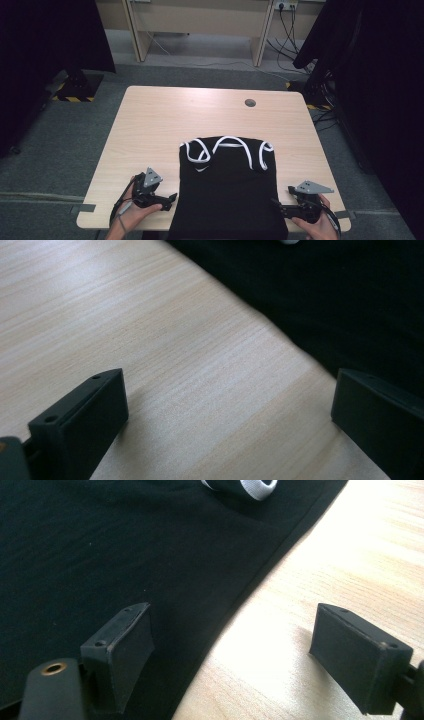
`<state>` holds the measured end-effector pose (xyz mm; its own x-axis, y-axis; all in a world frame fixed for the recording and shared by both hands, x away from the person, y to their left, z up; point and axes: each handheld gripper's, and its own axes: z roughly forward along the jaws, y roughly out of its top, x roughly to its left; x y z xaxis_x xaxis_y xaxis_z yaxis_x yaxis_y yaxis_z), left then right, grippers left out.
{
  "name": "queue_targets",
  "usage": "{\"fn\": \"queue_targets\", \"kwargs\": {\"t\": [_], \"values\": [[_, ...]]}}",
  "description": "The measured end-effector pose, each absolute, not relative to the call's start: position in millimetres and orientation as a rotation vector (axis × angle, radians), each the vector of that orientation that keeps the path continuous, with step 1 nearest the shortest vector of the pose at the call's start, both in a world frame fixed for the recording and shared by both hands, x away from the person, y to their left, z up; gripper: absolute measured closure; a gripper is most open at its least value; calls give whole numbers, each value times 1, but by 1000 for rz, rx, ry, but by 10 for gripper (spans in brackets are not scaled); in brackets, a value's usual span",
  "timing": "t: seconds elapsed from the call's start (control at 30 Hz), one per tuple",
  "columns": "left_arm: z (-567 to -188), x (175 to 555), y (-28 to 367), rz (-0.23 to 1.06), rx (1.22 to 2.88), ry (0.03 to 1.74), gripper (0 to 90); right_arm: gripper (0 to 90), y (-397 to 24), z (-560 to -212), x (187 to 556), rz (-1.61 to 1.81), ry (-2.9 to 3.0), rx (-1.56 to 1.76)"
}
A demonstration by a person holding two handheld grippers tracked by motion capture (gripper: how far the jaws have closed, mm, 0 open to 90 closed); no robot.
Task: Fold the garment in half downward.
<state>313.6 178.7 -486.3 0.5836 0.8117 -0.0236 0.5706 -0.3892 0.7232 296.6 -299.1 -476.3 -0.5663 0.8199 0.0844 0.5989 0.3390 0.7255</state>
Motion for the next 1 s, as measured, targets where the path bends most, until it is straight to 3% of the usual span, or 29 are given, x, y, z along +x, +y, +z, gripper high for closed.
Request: {"fn": "queue_targets", "kwargs": {"t": [0.4,1.0], "values": [[-475,337,168,339,2023,1095,12,176,-305,-471,304,1091,2293,1282],[-457,397,137,363,1995,1114,12,172,-297,-458,337,1111,2294,1280]]}}
